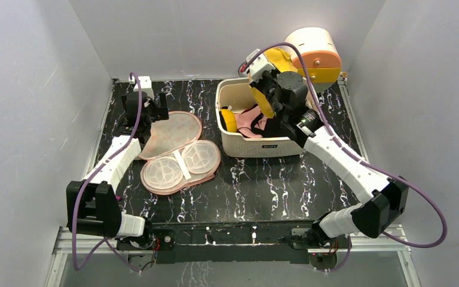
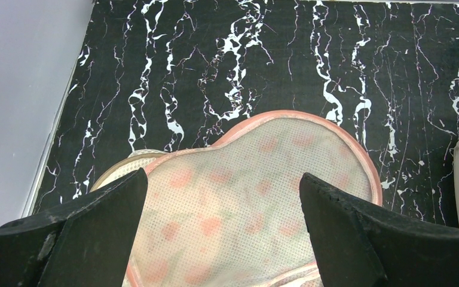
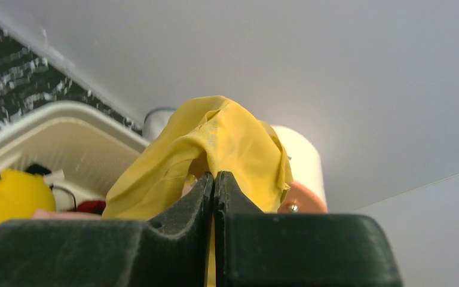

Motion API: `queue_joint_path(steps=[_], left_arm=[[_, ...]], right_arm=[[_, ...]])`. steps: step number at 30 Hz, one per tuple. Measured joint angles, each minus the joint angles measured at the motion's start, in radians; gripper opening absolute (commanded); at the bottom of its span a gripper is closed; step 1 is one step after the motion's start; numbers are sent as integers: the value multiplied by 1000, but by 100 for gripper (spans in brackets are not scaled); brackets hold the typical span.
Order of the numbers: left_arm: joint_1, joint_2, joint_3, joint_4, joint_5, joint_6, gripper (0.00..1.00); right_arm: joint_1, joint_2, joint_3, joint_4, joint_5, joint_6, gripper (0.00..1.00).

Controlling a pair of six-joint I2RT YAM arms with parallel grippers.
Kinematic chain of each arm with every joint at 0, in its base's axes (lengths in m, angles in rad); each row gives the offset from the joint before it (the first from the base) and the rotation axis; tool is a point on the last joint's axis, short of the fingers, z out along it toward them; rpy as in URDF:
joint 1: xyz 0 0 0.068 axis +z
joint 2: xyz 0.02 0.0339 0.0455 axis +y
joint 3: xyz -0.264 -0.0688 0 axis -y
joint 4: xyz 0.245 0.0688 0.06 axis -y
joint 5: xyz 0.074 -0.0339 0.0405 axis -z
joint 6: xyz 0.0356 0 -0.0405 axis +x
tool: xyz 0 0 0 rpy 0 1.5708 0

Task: Unzip the laundry bag and remove the bra

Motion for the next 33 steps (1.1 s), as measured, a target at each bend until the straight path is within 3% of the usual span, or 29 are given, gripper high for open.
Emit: queue_joint_path(steps=[8, 17, 18, 19, 20, 21, 29, 33], left_arm=[[0, 0, 2, -3, 3, -5, 98], [0, 0, 8, -4, 16, -13, 98], [0, 0, 9, -4, 19, -13, 98], [0, 0, 9, -4, 21, -13, 99], [0, 0, 10, -4, 23, -13, 99], [0, 0, 10, -4, 24, -14, 98], [0, 47, 18, -10, 42, -29, 98], [0, 66, 18, -14, 66, -49, 98]], right_arm=[[-96, 38, -231, 2, -64, -12, 0], [-106, 38, -402, -37, 25, -50, 1], [-108, 38, -404, -56, 31, -41, 15], [-108, 38, -404, -71, 35, -29, 37], [-108, 36, -402, -89, 36, -6, 52], [-108, 33, -393, -117, 35, 23, 59], [-108, -148, -174, -307, -98, 270, 74], [-108, -374, -254, -252, -295, 432, 78]])
